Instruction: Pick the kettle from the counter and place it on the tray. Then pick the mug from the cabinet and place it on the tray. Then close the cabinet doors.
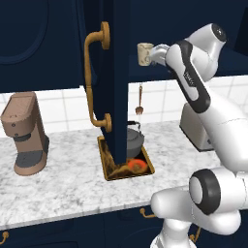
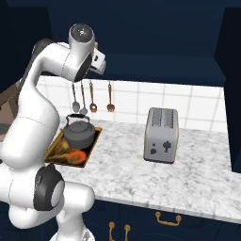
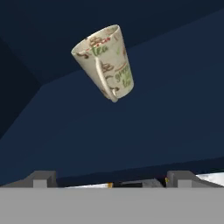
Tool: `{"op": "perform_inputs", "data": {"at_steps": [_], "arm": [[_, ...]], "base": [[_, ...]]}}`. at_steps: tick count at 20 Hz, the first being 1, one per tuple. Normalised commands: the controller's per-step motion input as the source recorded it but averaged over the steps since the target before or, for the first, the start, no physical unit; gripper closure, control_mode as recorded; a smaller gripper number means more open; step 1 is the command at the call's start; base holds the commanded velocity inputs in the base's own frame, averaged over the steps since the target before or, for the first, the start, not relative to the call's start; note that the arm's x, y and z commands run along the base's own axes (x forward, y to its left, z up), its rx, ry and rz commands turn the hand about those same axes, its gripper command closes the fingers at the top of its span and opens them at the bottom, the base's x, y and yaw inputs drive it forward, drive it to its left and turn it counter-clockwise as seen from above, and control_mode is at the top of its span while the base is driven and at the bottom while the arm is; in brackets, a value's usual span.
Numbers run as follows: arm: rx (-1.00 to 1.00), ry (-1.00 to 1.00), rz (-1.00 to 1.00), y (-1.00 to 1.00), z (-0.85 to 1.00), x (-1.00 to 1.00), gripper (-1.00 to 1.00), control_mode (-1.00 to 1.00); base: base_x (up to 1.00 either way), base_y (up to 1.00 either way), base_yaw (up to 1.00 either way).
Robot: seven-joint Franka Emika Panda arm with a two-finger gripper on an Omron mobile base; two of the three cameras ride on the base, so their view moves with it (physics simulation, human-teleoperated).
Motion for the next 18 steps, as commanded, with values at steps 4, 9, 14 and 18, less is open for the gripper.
{"op": "perform_inputs", "data": {"at_steps": [4,9,14,18], "arm": [[0.0,0.0,0.01,0.0,0.0,0.42,-1.0,-1.0],[0.0,0.0,0.0,0.0,0.0,0.23,-1.0,-1.0],[0.0,0.0,0.0,0.02,0.0,0.25,-1.0,-1.0],[0.0,0.0,0.0,0.02,0.0,0.27,-1.0,-1.0]], "base": [[0.0,0.0,0.0],[0.0,0.0,0.0],[0.0,0.0,0.0],[0.0,0.0,0.0]]}}
